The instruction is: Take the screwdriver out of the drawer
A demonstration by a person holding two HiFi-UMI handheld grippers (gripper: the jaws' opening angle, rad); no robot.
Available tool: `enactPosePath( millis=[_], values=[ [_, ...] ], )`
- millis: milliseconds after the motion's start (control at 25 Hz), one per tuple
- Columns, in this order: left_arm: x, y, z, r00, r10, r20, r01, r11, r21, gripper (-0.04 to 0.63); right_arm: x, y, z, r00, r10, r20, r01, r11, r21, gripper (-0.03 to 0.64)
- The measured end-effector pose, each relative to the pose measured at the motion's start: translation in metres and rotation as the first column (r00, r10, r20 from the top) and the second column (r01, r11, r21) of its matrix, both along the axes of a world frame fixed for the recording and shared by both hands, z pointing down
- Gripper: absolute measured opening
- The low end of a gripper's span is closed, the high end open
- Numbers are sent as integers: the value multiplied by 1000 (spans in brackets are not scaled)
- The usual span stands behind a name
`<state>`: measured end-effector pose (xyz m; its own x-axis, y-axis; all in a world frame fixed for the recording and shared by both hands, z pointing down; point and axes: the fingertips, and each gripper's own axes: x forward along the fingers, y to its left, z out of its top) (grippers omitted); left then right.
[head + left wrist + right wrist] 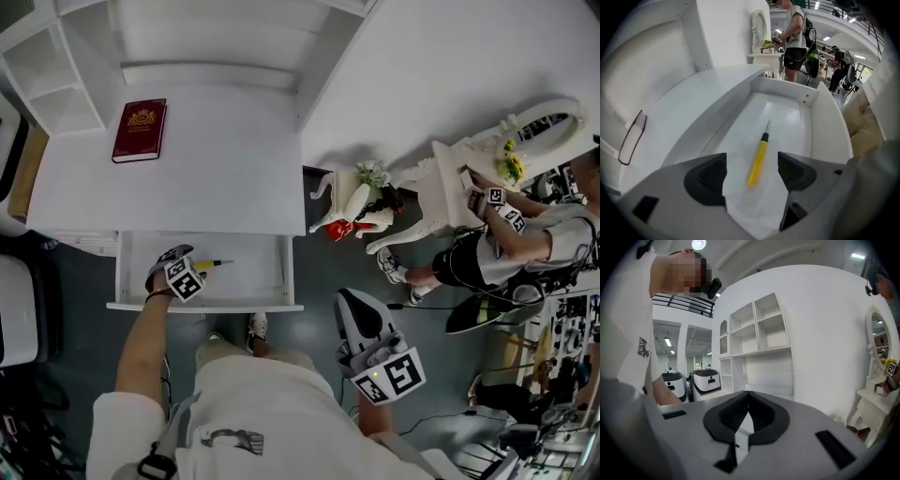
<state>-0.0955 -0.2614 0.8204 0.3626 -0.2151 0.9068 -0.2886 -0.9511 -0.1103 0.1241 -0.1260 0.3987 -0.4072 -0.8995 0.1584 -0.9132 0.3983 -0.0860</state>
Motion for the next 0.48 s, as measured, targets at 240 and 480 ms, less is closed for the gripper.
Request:
enactPosePath(
  millis=[240,480],
  values=[
    [8,2,14,997,63,36,-62,997,-35,348,5,6,4,999,44,-2,-44,999,-17,9],
    [9,9,37,986,133,105,-127,990,-65,348,10,12,6,995,95,-7,-95,995,-27,9]
  ],
)
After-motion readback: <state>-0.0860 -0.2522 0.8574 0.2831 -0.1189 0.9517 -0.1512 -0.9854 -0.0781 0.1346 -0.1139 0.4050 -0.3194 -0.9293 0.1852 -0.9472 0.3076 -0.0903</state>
